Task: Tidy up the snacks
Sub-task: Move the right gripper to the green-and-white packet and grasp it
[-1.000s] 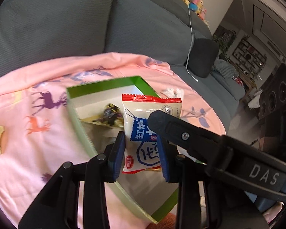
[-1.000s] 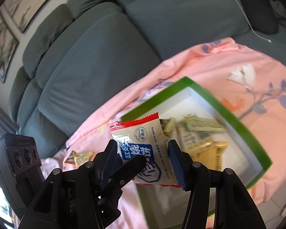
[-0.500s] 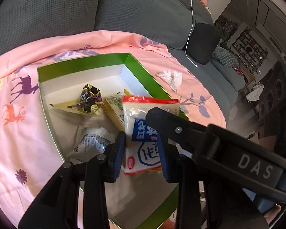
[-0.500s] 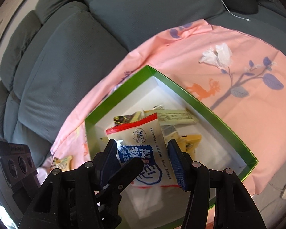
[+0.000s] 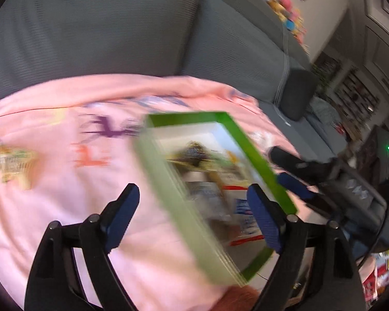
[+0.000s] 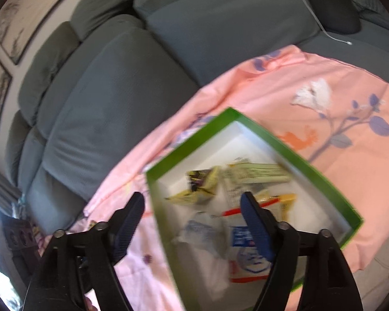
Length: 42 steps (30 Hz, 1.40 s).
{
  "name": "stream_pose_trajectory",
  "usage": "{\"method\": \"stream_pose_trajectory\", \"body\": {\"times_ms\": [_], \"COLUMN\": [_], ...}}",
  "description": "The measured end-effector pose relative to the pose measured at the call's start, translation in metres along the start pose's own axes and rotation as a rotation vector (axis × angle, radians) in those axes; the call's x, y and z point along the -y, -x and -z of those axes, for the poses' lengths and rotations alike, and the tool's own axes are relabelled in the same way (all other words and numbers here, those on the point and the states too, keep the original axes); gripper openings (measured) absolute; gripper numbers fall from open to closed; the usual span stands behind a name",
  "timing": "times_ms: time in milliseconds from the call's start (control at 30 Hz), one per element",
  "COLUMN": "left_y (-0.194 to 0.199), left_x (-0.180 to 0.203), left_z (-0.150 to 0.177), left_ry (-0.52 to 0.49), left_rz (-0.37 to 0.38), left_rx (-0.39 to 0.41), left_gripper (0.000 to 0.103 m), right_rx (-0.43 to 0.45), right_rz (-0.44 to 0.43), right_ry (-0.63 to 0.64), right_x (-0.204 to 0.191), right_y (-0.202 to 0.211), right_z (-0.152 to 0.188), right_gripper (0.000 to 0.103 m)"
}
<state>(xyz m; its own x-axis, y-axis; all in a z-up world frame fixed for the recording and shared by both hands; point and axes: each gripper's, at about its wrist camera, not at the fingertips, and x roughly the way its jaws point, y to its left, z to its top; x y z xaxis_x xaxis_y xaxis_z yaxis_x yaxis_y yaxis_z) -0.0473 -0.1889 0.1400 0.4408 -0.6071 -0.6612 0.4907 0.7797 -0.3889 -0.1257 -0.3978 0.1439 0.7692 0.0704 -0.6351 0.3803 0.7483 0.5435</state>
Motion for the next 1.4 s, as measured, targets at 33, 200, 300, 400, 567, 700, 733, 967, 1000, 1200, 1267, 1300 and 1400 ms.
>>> {"method": "stream_pose_trajectory", "body": {"times_ms": [33, 200, 300, 400, 567, 700, 733, 967, 1000, 1200, 1267, 1300, 1400], "left_y": [0.010, 0.050, 0.072, 0.088, 0.098, 0.104, 0.105, 0.110, 0.111, 0.110, 0.110, 0.108, 0.106], "left_x": [-0.014, -0.090, -0.143, -0.204, -0.258, -0.268, -0.269, -0.278, -0.278, -0.274, -0.272, -0.273, -0.271], "left_z": [0.002, 0.018, 0.035, 0.062, 0.074, 0.073, 0.074, 0.075, 0.074, 0.072, 0.072, 0.071, 0.070], "left_ry": [0.016, 0.113, 0.195, 0.351, 0.522, 0.549, 0.552, 0.567, 0.563, 0.553, 0.544, 0.542, 0.540], "left_rz": [-0.026, -0.202, -0.272, -0.303, -0.354, -0.376, -0.387, -0.367, -0.375, -0.366, -0.370, -0.372, -0.368], "left_rx": [0.011, 0.027, 0.056, 0.083, 0.083, 0.084, 0.078, 0.074, 0.076, 0.073, 0.071, 0.069, 0.063], "left_gripper": [0.085, 0.085, 0.085, 0.085, 0.084, 0.085, 0.085, 0.085, 0.085, 0.085, 0.085, 0.085, 0.085], "right_rx": [0.006, -0.034, -0.085, -0.141, -0.265, -0.361, -0.381, -0.463, -0.454, -0.462, -0.448, -0.448, -0.441], "right_rz": [-0.023, -0.089, -0.074, 0.024, 0.043, -0.027, -0.038, 0.023, 0.056, 0.041, 0.028, 0.026, 0.029], "right_ry": [0.010, 0.062, 0.123, 0.198, 0.269, 0.300, 0.302, 0.364, 0.392, 0.392, 0.403, 0.410, 0.457], "right_x": [-0.008, -0.047, -0.076, -0.106, -0.161, -0.207, -0.219, -0.254, -0.256, -0.252, -0.249, -0.248, -0.245], "right_y": [-0.001, -0.017, -0.038, -0.066, -0.121, -0.167, -0.184, -0.261, -0.267, -0.281, -0.276, -0.271, -0.254], "right_z": [0.002, 0.013, 0.026, 0.045, 0.077, 0.095, 0.099, 0.128, 0.132, 0.138, 0.136, 0.136, 0.134], "right_gripper": [0.083, 0.085, 0.085, 0.085, 0.085, 0.085, 0.085, 0.085, 0.085, 0.056, 0.051, 0.050, 0.049]}}
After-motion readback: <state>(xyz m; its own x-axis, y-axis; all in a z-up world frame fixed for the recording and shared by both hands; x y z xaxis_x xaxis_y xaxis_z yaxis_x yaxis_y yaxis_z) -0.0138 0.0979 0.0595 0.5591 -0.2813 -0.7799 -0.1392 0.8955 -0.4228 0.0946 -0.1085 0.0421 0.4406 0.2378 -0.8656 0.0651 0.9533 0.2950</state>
